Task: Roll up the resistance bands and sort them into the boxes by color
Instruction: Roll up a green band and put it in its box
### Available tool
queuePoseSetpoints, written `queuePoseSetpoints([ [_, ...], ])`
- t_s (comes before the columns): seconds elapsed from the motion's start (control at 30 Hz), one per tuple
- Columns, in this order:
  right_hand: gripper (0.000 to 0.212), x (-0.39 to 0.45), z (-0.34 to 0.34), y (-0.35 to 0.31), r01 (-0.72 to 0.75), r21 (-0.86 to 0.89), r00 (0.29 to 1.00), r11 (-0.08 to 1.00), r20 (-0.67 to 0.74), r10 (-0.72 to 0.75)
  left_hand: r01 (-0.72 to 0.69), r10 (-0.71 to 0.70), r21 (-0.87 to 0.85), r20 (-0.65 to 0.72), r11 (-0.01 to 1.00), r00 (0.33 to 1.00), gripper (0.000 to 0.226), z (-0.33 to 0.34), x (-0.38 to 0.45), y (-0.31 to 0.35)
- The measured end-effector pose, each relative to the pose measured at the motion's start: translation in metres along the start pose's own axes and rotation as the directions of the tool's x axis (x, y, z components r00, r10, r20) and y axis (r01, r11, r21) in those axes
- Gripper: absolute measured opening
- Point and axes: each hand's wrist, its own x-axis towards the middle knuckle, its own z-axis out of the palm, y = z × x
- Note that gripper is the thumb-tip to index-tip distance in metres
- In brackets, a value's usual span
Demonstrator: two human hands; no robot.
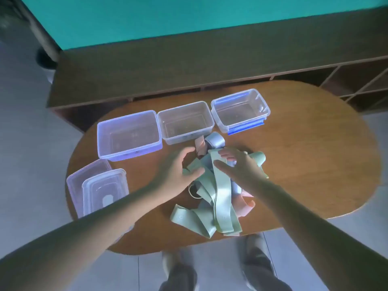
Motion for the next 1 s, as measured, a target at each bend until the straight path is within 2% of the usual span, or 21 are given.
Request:
queuePoseSetpoints([
  [0.07, 0.055, 0.001, 0.011, 0.019, -0.007, -0.135, 0.999, 0.991, -0.042, 0.002, 0.023, -0.024, 0.043, 0.018, 0.999, 1.000, 0.077, 0.018, 0.000, -0.016],
  [0.17, 0.085, 0.000, 0.028, 0.057, -0.023, -0.371, 0.999, 0.928, -0.039, 0.009, 0.097, -0.118, 0.130, 0.162, 0.987, 0.980, 0.109, 0.056, -0.011, -0.044],
  [0.23, 0.101, 0.005, 0.035, 0.080, -0.032, -0.453, 0.998, 0.891, -0.058, 0.006, 0.072, -0.119, 0.208, 0.223, 0.975, 0.967, 0.124, 0.079, -0.015, -0.059],
  [0.3, 0.107, 0.013, 0.038, 0.102, -0.037, -0.472, 0.997, 0.881, -0.081, -0.002, 0.027, -0.093, 0.298, 0.208, 0.954, 0.974, 0.128, 0.098, -0.013, -0.072],
  [0.4, 0.106, 0.020, 0.041, 0.126, 0.025, -0.439, 0.986, 0.898, -0.136, -0.094, -0.022, 0.008, 0.261, 0.053, 0.965, 0.999, 0.119, 0.121, -0.004, -0.085],
  [0.53, 0.099, 0.036, 0.039, 0.146, 0.153, -0.233, 0.964, 0.960, -0.180, -0.197, -0.154, 0.167, 0.097, -0.155, 0.983, 0.974, 0.109, 0.144, 0.007, -0.099],
  [0.7, 0.061, 0.045, 0.044, 0.157, 0.277, -0.046, 0.926, 0.960, -0.253, -0.279, -0.206, 0.171, -0.098, -0.290, 0.974, 0.942, 0.090, 0.156, 0.017, -0.096],
  [0.77, 0.059, 0.046, 0.043, 0.159, 0.291, 0.010, 0.919, 0.957, -0.280, -0.277, -0.209, 0.167, -0.147, -0.254, 0.967, 0.953, 0.091, 0.155, 0.020, -0.092],
  [0.87, 0.067, 0.049, 0.037, 0.163, 0.298, 0.034, 0.920, 0.954, -0.277, -0.277, -0.191, 0.168, -0.126, -0.171, 0.973, 0.971, 0.092, 0.149, 0.023, -0.096],
  [0.93, 0.072, 0.050, 0.036, 0.165, 0.301, 0.046, 0.924, 0.952, -0.259, -0.280, -0.150, 0.141, -0.144, -0.070, 0.978, 0.988, 0.095, 0.142, 0.020, -0.097],
  [1.0, 0.076, 0.051, 0.038, 0.166, 0.306, 0.048, 0.922, 0.951, -0.265, -0.283, -0.103, 0.112, -0.238, 0.023, 0.966, 0.993, 0.103, 0.137, 0.016, -0.093],
])
